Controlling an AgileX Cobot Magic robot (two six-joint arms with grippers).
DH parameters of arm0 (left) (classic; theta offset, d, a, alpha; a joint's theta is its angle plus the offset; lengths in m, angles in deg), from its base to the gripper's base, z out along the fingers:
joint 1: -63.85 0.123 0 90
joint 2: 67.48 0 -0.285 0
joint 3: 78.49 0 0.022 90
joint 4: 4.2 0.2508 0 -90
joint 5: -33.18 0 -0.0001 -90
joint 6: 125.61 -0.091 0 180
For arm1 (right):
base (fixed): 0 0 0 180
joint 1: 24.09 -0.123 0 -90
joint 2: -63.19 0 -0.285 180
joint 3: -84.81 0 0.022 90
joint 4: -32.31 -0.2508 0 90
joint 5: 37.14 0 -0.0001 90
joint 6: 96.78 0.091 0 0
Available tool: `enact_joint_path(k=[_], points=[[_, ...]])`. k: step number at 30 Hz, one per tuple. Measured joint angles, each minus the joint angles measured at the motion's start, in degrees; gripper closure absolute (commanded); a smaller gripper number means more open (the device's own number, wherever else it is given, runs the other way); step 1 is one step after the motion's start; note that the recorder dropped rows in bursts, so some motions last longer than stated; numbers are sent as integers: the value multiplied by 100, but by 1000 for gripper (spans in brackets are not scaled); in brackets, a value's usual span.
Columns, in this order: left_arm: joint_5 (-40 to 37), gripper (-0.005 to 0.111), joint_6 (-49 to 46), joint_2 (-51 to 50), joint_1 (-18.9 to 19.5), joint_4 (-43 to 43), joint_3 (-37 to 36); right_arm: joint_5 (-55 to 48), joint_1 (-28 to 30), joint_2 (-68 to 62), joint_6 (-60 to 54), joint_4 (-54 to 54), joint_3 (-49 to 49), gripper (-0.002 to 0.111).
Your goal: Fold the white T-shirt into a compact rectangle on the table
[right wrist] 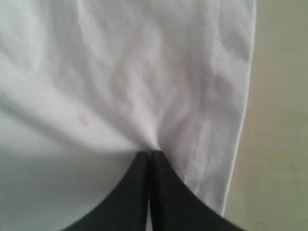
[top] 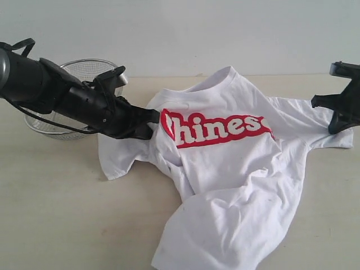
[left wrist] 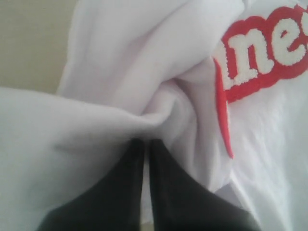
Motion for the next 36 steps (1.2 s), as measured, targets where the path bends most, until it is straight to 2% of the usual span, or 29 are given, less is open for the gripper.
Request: enact_joint_path(k=[3, 7, 10, 19, 24, 30, 36], points=[[-13, 102, -37, 108, 0, 0, 0, -84, 75, 25, -160, -139, -65, 108], [-26, 102, -84, 401, 0, 42, 0, -207, 84, 336, -841, -1207, -290, 108], [-36, 102, -81, 644, 0, 193, 0, -325, -142, 655, -1168, -1802, -502, 108], [-55, 102, 425, 991, 0, 697, 5, -200, -1969, 736, -1513, -2323, -642, 108], [-205, 102, 456, 930, 0, 765, -85, 73, -2589, 379, -1535, -2323, -642, 108], [-208, 102, 469, 930, 0, 765, -121, 507, -2762, -174, -1545, -2311, -752, 108], [-303, 102, 469, 930, 0, 765, -121, 605, -2797, -887, -1490, -2311, -1375, 108]])
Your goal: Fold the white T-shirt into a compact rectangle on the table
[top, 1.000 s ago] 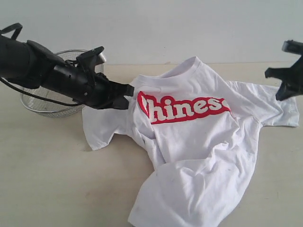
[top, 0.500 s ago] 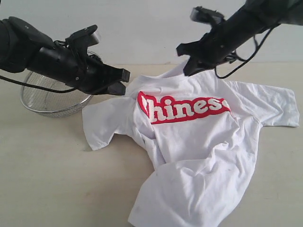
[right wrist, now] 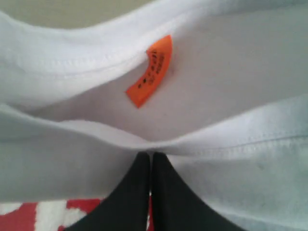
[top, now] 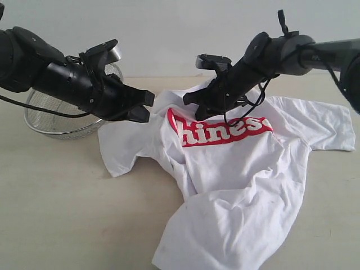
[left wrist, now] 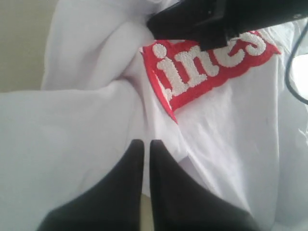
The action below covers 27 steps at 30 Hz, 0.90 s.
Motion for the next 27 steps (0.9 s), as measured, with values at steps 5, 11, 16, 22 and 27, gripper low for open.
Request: enact_joint_path(k=[5, 11, 16, 22, 27], points=[[-11, 102, 0, 75, 0, 0, 0, 12, 0, -455, 149, -15, -626, 108], [-23, 102, 0, 378, 0, 0, 0, 77, -10, -919, 499, -66, -1350, 108], [-34, 102, 0, 541, 0, 0, 0, 158, -23, -1216, 783, 153, -1913, 108], [-34, 102, 0, 542, 0, 0, 0, 550, -48, -1418, 1206, 722, -2266, 108], [-34, 102, 0, 542, 0, 0, 0, 493, 1, -1625, 1438, 761, -2679, 108]])
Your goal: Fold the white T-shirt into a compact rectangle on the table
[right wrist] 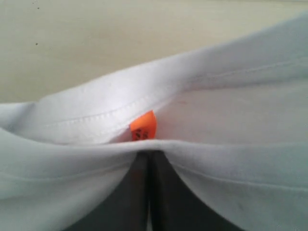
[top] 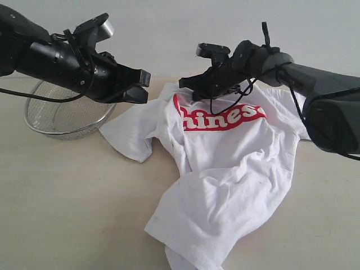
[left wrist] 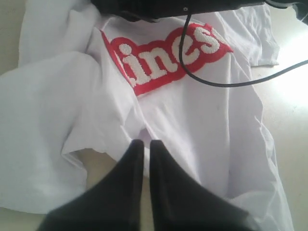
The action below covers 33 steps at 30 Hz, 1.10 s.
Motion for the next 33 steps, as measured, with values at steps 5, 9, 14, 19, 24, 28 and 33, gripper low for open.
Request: enact_joint_path(k=[5, 9, 14, 19, 24, 28, 33], points=[[0, 102, 0, 10, 0, 0, 0, -1128, 36, 250, 1, -90, -291, 108], [-12, 102, 0, 243, 0, 11, 0, -1522, 111, 938, 1, -90, -354, 108], [-239, 102, 73, 595, 0, 11, 0, -2345, 165, 1229, 1, -20, -357, 108], [-308, 102, 95, 688, 0, 11, 0, -2724, 179, 1351, -77, 31, -203, 108], [-320, 102, 109, 734, 0, 11, -3, -3174, 190, 1570, -297, 31, 113, 108], [-420, 102, 109, 734, 0, 43, -3, -3209, 305, 1959, -413, 33, 532, 108], [-568, 102, 109, 734, 0, 91, -13, -3209, 389, 2747, -500, 49, 1383, 108]])
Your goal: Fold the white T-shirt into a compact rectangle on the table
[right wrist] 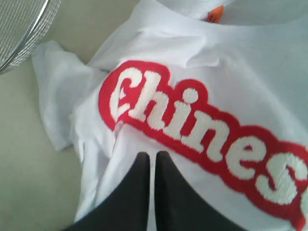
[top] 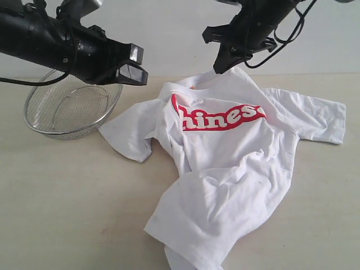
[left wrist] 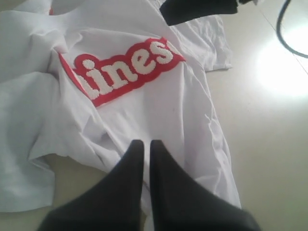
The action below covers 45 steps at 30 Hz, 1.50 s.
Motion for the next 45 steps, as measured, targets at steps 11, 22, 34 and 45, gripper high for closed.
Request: enact_joint_path(k=[11, 22, 34, 45], points=[[-358, 102, 104, 0, 0, 70, 0, 313, 28, 2033, -572, -118, 3298, 108], [-491, 102, 104, 0, 0, 94, 0, 1191, -822, 4221, -2617, -1835, 6721, 98], [-798, 102, 265, 3, 0, 108, 0, 3035, -2451, 3606, -3061, -1613, 6972, 48], [-828, 102, 265, 3, 0, 176, 0, 3726, -3098, 3213, -3100, -1537, 6985, 33]])
